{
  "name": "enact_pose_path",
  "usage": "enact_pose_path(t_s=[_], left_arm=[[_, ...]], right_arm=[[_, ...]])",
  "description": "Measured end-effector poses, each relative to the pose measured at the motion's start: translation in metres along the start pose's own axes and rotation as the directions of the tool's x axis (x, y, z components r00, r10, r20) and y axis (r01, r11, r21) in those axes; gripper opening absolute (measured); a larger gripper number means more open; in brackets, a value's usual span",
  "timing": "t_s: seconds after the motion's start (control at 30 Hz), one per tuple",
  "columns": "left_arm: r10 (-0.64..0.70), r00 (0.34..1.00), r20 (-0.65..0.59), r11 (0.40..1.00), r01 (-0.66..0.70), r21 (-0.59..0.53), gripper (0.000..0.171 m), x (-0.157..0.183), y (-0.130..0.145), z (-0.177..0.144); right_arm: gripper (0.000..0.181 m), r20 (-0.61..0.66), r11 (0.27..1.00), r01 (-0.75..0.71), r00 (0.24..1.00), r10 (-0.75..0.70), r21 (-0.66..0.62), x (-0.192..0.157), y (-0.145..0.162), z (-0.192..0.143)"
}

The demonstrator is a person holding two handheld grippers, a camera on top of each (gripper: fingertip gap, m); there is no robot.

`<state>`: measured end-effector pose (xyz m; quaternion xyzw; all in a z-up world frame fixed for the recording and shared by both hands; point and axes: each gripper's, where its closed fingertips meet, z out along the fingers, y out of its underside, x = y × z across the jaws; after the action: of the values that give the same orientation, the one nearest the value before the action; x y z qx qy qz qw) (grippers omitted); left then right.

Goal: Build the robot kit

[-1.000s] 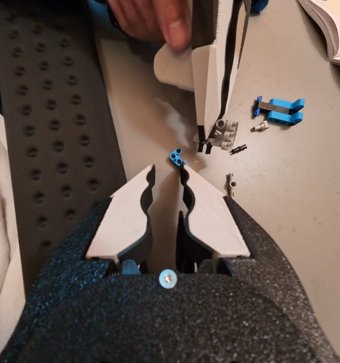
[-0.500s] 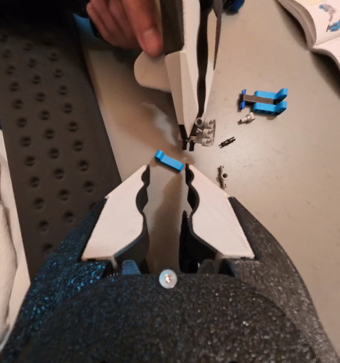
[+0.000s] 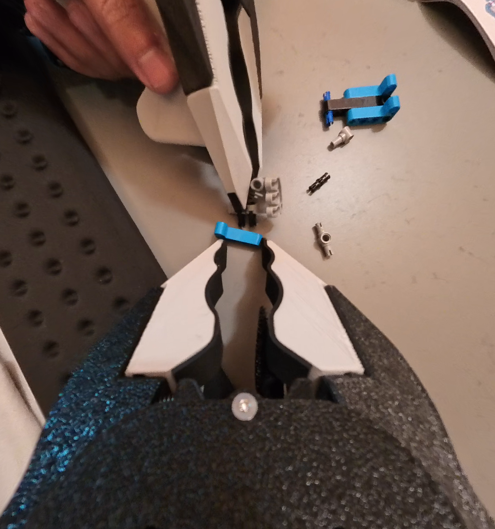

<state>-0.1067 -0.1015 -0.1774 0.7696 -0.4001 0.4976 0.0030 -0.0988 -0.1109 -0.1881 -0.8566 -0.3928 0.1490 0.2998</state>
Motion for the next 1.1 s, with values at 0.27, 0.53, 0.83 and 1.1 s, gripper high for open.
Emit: enact_pose_path(t_s=[0.27,0.53,0.83,1.1], left_arm=[[0.021,0.999,0.025,1.0,-0.021,0.003,0.016,-0.002,-0.003,-0.003],[0.075,0.99,0.116,0.997,-0.076,0.001,0.02,-0.009,-0.005,-0.013],[0.093,0.984,0.152,0.995,-0.095,0.004,0.023,-0.014,-0.007,-0.019],[0.143,0.962,0.234,0.987,-0.156,0.039,0.023,-0.023,-0.015,-0.031]], right_arm=[[0.024,-0.004,0.997,0.072,0.997,-0.072,0.007,0.003,0.001,-0.002],[0.023,-0.03,0.997,0.082,0.996,-0.081,0.016,-0.002,-0.002,-0.005],[0.019,-0.03,0.995,0.094,0.995,-0.094,0.011,0.003,-0.004,0.002],[0.022,-0.024,0.976,0.218,0.976,-0.217,0.02,0.005,-0.004,-0.002]])
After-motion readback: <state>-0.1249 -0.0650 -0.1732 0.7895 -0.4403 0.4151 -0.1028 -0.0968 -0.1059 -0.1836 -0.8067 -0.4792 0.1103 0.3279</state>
